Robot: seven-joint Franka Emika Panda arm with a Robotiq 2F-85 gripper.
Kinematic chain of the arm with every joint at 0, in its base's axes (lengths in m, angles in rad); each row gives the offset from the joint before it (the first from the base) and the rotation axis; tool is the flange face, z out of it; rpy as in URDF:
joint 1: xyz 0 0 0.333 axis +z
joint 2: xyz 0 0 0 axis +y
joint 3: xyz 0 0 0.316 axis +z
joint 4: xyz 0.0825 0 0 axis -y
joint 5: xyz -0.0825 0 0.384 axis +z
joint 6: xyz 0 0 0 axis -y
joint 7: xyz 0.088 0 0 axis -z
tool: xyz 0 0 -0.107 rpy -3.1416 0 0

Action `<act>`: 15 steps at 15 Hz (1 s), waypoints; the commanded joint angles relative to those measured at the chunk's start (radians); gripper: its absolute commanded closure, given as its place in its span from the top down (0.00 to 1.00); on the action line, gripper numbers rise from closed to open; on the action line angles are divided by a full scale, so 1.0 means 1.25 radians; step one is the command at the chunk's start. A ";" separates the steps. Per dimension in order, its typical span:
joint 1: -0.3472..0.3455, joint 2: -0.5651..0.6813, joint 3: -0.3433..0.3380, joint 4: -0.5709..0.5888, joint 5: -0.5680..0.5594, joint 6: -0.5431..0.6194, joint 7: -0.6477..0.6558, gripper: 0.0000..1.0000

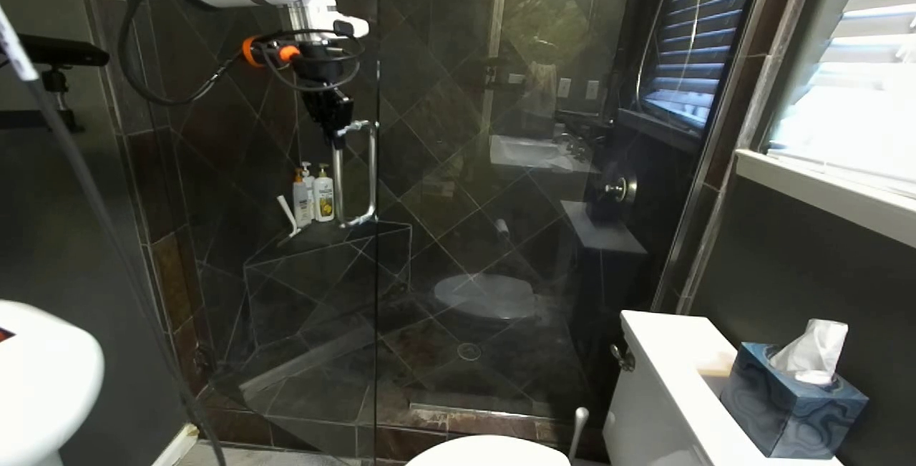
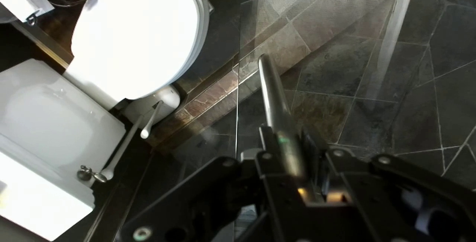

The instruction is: Open the glass door on the left

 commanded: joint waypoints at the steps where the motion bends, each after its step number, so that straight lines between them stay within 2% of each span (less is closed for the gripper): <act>1: -0.020 -0.095 0.020 -0.067 0.021 0.012 0.106 0.06; 3: -0.025 -0.103 0.028 -0.078 0.013 0.032 0.121 0.06; 4: -0.019 -0.024 0.024 -0.030 -0.011 0.025 0.033 0.22; 10: -0.022 -0.036 0.029 -0.045 -0.015 0.033 0.047 0.22; 11: -0.022 -0.036 0.029 -0.045 -0.015 0.033 0.048 0.06; 15: -0.014 -0.050 0.042 -0.055 -0.012 -0.004 0.039 0.06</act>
